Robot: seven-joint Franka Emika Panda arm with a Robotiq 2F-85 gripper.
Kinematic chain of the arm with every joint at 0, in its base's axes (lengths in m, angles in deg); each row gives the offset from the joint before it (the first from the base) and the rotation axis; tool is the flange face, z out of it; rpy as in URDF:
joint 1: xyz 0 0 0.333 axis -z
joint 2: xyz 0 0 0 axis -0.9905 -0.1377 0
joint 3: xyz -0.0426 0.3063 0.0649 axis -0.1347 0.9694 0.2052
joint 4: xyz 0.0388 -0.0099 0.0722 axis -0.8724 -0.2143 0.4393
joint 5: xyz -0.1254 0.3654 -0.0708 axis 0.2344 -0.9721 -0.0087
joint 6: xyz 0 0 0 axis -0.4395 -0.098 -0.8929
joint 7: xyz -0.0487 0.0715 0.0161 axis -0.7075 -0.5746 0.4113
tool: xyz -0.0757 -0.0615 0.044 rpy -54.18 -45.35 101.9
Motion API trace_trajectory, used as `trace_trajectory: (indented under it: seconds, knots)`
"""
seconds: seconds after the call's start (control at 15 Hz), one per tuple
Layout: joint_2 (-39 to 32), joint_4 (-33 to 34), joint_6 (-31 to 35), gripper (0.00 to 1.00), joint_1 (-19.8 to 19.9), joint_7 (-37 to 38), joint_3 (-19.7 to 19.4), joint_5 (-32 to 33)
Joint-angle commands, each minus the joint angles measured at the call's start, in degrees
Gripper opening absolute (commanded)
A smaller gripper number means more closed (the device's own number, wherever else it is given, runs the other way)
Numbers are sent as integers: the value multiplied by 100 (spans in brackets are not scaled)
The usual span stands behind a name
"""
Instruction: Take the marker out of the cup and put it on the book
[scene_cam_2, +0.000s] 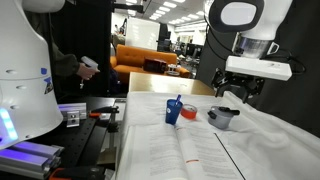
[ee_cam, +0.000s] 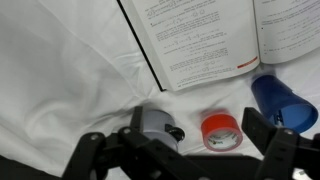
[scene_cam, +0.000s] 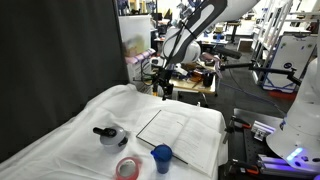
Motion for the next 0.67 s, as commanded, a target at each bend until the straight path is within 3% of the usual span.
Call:
trace_trajectory:
  seconds: [0.0, 0.27, 0.6]
  knots:
    - [-8, 47, -56, 100, 240, -784, 224, -667]
    - [4, 7, -27, 100, 110, -855, 52, -665]
    - [37, 40, -607, 100, -215, 89, -495, 996]
